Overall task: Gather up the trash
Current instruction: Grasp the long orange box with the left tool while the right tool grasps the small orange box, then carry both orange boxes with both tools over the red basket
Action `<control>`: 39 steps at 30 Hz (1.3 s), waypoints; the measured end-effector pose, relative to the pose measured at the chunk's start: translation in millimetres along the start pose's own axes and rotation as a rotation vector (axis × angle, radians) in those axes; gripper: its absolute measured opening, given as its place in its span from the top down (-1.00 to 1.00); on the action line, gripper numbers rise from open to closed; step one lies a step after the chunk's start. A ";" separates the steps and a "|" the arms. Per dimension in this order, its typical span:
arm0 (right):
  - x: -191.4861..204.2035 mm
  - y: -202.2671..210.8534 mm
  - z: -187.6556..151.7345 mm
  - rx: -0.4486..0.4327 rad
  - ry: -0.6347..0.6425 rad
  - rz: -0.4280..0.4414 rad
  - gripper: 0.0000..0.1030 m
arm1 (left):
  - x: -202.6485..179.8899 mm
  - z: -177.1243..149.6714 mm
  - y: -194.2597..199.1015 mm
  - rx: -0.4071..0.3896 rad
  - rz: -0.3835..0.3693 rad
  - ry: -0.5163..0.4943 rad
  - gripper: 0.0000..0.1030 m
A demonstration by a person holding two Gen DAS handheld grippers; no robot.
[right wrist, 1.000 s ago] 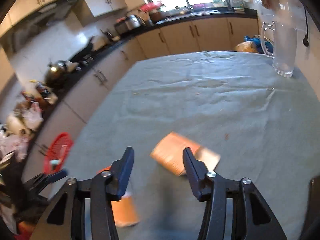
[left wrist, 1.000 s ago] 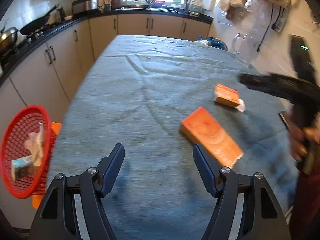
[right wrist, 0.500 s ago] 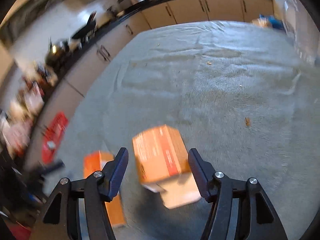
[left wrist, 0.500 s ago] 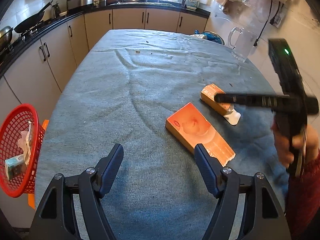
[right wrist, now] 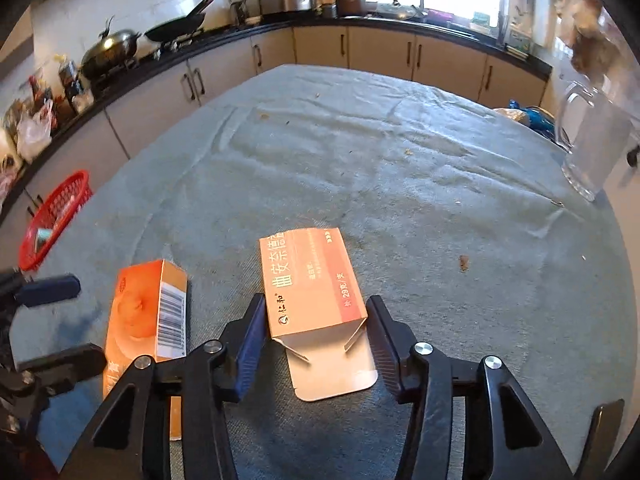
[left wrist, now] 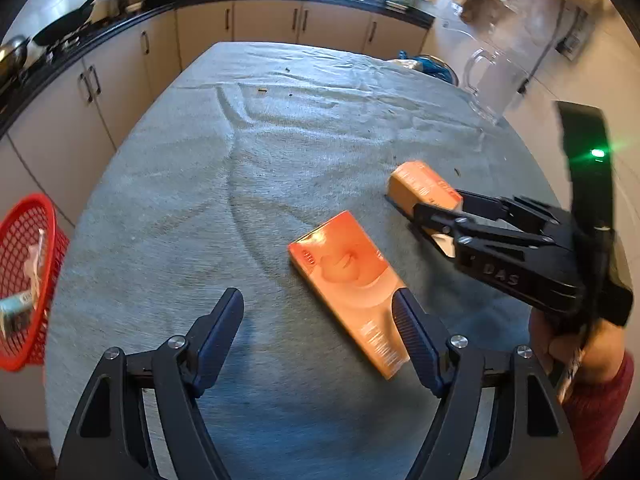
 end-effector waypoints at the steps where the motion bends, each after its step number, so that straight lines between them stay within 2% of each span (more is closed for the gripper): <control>1: -2.3 2.6 2.6 -0.013 -0.023 0.005 -0.04 | -2.0 0.3 -1.1 0.004 -0.003 0.009 -0.51; 7: -31.5 16.0 12.3 -0.076 -0.183 0.007 -0.04 | -18.4 1.1 -10.3 0.030 0.027 0.057 -0.52; 10: -38.8 18.9 12.7 -0.091 -0.219 -0.006 -0.04 | -23.5 1.2 -18.4 0.031 0.087 0.054 -0.52; 15: -40.0 22.9 14.1 -0.107 -0.246 0.027 -0.04 | -28.8 -1.9 -32.5 0.031 0.128 0.021 -0.52; 17: -38.4 23.2 13.2 -0.106 -0.254 0.037 -0.04 | -28.9 -5.1 -35.6 0.025 0.131 0.004 -0.41; 18: -36.7 23.6 13.0 -0.105 -0.253 0.047 -0.04 | -28.0 -6.8 -36.2 0.024 0.126 -0.001 -0.30; 25: -20.7 25.7 13.1 -0.116 -0.204 0.063 -0.04 | -18.2 -10.6 -28.0 -0.021 0.113 -0.049 -0.06; 31: 0.2 23.0 10.8 -0.116 -0.128 0.064 -0.04 | -0.6 -15.6 -14.0 -0.074 0.125 -0.065 0.06; 39: 25.0 25.9 9.0 -0.144 -0.044 0.081 -0.04 | 16.9 -17.1 1.7 -0.115 0.147 -0.064 0.07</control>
Point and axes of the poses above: each gripper's, at about its wrist camera, not at the fingertips, and y roughly against the way its jaws point, x to its left, z to its top, the point moved 9 cm from there along -y, roughly the way its jaws point, and after that the axes turned 3 degrees about -y, right-handed, at the moved point
